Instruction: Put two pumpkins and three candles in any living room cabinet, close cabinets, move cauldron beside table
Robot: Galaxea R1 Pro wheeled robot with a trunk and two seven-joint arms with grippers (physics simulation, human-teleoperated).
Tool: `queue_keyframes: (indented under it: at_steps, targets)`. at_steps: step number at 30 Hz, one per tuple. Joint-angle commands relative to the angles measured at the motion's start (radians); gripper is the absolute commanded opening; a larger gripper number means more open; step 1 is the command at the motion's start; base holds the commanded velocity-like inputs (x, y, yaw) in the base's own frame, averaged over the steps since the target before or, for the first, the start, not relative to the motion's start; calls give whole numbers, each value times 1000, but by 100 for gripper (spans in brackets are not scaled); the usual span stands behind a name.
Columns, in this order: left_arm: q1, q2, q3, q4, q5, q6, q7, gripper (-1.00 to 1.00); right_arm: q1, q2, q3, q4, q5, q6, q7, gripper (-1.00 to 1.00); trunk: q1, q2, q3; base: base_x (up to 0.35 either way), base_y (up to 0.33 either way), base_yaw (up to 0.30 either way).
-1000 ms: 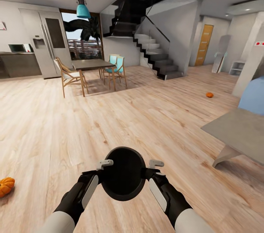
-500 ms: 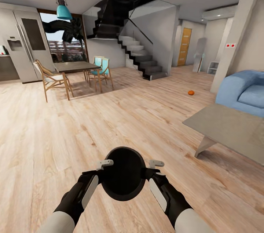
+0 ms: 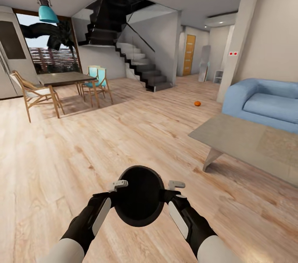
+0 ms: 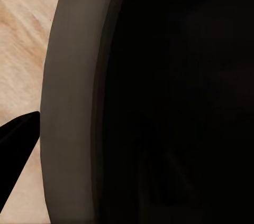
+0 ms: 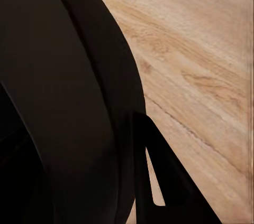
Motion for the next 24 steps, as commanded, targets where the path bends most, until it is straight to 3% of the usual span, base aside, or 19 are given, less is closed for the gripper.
queue_keyframes:
  at_steps: [1, 5, 24]
  targets:
    - [-1, 1, 8, -15, 7, 5, 10, -100, -1, 0, -1, -1, 2, 5, -10, -100, 0, -1, 0, -1, 0, -255]
    - [0, 2, 4, -51, 7, 6, 10, -100, -1, 0, -2, -1, 2, 5, -10, -100, 0, -1, 3, 0, 0, -255]
    - [0, 3, 5, -54, 9, 7, 10, -100, -1, 0, -1, -1, 2, 5, -10, -100, 0, -1, 20, 0, 0, -255]
